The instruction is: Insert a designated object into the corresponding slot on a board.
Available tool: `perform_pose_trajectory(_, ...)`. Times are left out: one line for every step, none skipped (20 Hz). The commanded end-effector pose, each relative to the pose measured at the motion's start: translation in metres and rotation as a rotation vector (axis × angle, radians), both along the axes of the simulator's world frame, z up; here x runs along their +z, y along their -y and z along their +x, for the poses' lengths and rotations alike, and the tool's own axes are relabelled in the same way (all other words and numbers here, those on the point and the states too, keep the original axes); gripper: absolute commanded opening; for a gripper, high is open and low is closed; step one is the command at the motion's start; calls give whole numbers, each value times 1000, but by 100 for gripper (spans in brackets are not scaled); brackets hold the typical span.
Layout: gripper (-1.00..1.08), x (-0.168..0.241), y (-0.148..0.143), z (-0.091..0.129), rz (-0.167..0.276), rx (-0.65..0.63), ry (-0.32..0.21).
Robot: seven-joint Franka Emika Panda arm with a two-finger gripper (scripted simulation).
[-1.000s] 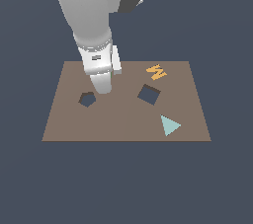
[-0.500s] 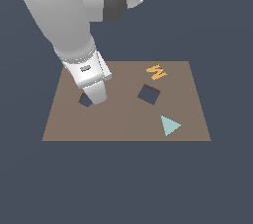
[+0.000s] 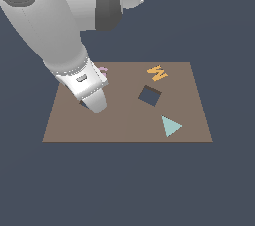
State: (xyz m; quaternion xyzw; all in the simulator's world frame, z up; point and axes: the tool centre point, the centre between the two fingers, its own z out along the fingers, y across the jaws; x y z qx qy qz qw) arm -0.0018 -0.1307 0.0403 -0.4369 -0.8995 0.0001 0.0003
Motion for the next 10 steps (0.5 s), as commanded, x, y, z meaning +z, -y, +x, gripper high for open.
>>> perform_pose_trajectory(-100,0,2,6,0,33,0)
perform_pose_trajectory(-100,0,2,7,0,43,0)
perform_pose_trajectory(-100,0,2,9,0,52,0)
perform_pose_trajectory(-100,0,3,10,0,60,0)
perform_pose_trajectory(-100,0,3,11,0,66,0)
perform_pose_trajectory(-100,0,3,12,0,71,0)
perform_pose_trajectory(-100,0,3,13,0,75,0)
perform_pose_trajectory(-100,0,3,14,0,78,0)
perform_pose_trajectory(-100,0,3,14,0,79,0)
perform_pose_trajectory(-100,0,3,14,0,80,0)
